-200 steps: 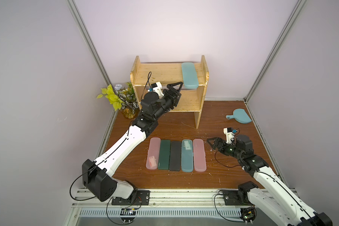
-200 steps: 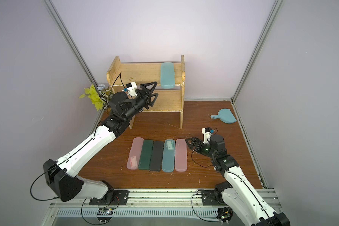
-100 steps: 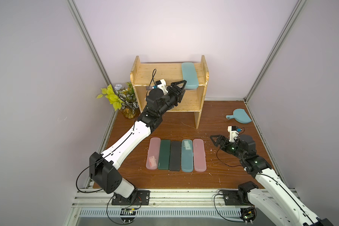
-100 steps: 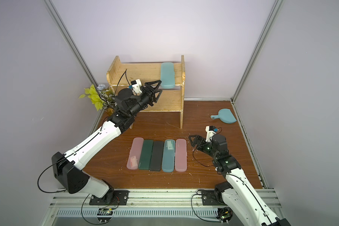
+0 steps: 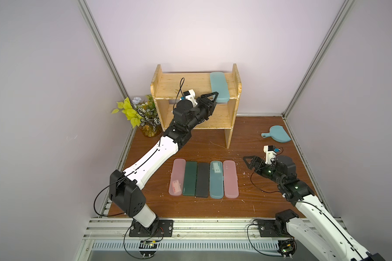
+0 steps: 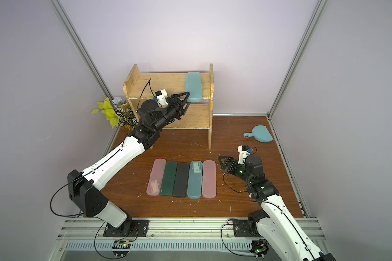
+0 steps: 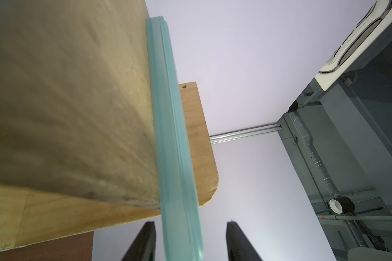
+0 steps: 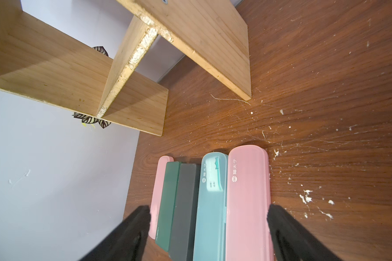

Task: Remove the pencil cases from the shelf
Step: Pick up the pencil case from the shelf.

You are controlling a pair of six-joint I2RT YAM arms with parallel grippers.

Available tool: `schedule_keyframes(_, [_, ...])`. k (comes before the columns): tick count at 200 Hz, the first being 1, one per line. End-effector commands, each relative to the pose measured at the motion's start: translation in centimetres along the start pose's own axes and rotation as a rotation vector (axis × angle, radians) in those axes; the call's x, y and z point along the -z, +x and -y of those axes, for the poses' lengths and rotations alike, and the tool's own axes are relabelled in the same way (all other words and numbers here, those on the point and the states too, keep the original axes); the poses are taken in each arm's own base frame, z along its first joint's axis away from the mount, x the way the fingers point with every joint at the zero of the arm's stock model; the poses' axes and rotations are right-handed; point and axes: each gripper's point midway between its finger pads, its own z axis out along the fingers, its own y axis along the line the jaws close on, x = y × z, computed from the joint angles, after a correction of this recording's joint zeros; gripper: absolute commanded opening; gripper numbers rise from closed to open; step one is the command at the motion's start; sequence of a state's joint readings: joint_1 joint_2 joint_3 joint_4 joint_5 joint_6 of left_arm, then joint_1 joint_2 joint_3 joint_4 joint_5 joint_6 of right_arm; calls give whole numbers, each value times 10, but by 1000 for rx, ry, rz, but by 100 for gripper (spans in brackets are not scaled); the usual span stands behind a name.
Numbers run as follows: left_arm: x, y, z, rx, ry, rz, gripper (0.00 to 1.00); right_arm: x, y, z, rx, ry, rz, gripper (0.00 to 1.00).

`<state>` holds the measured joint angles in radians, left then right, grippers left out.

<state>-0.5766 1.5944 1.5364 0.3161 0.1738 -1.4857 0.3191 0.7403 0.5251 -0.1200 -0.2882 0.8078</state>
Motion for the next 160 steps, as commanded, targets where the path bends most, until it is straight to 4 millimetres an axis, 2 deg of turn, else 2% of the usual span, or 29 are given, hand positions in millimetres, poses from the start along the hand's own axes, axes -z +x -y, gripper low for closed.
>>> schedule_keyframes(1, [-1,5,21,-19,61,-13,40,9,-20,-20,38,-44,63,88])
schedule_keyframes(89, [-5,6,17,-20,59,-19,21,15,-24,-27,57,-46,70,87])
schedule_keyframes(160, [2,8,30,-29,95,-37,12,27,-37,-40,61,-73,123,84])
